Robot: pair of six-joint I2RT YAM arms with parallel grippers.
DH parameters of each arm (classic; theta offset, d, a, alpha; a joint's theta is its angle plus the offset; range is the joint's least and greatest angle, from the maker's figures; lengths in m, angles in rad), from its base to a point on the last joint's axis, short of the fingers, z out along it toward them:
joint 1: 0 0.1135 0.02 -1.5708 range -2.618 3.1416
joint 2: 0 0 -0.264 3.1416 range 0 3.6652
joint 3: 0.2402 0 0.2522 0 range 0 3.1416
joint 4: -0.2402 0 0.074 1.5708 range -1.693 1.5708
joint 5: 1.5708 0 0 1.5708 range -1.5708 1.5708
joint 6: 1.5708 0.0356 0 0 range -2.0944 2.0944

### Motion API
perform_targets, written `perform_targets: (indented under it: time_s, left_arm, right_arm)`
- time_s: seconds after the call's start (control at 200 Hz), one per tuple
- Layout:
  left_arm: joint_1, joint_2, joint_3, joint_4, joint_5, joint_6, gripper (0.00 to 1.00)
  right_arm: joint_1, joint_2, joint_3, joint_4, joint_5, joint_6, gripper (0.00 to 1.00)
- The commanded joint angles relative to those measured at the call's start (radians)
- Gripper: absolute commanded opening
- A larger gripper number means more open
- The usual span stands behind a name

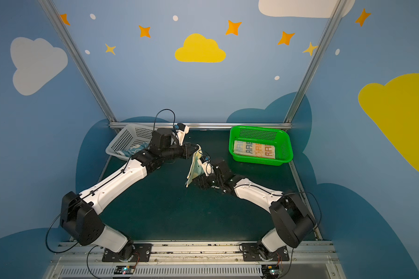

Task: Fold and stack the towels
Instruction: 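Lift the yellow towel with the left gripper and pass its edge to the right gripper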

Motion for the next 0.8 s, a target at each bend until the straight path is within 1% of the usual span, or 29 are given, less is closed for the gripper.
perform_targets:
  time_s: [0.0, 0.17, 0.386, 0.446, 0.506, 0.641, 0.726, 0.791]
  left_arm:
    - [-0.005, -0.001, 0.008, 0.025, -0.007, 0.001, 0.04]
    - [-0.005, -0.019, 0.001, 0.034, -0.001, -0.004, 0.04]
    - [-0.007, -0.084, -0.036, 0.056, -0.005, -0.006, 0.04]
    - [-0.009, -0.110, -0.050, 0.056, -0.008, -0.001, 0.04]
    - [-0.008, -0.140, -0.060, 0.054, -0.013, 0.007, 0.04]
    - [-0.008, -0.201, -0.086, 0.041, -0.016, 0.021, 0.04]
    - [-0.010, -0.217, -0.096, 0.030, -0.013, 0.024, 0.04]
    - [-0.010, -0.217, -0.104, 0.028, -0.016, 0.018, 0.04]
  right_arm:
    - [0.010, 0.033, 0.054, 0.060, -0.022, 0.033, 0.57]
    - [0.012, 0.087, 0.099, 0.064, 0.025, 0.053, 0.59]
    - [0.010, 0.125, 0.155, 0.024, 0.133, 0.070, 0.59]
    - [0.007, 0.119, 0.170, -0.007, 0.165, 0.058, 0.59]
    - [0.002, 0.105, 0.194, -0.074, 0.210, 0.050, 0.59]
    - [-0.014, 0.058, 0.203, -0.168, 0.326, -0.005, 0.60]
    - [-0.035, 0.024, 0.189, -0.199, 0.351, -0.024, 0.60]
    - [-0.050, 0.003, 0.179, -0.209, 0.338, -0.029, 0.60]
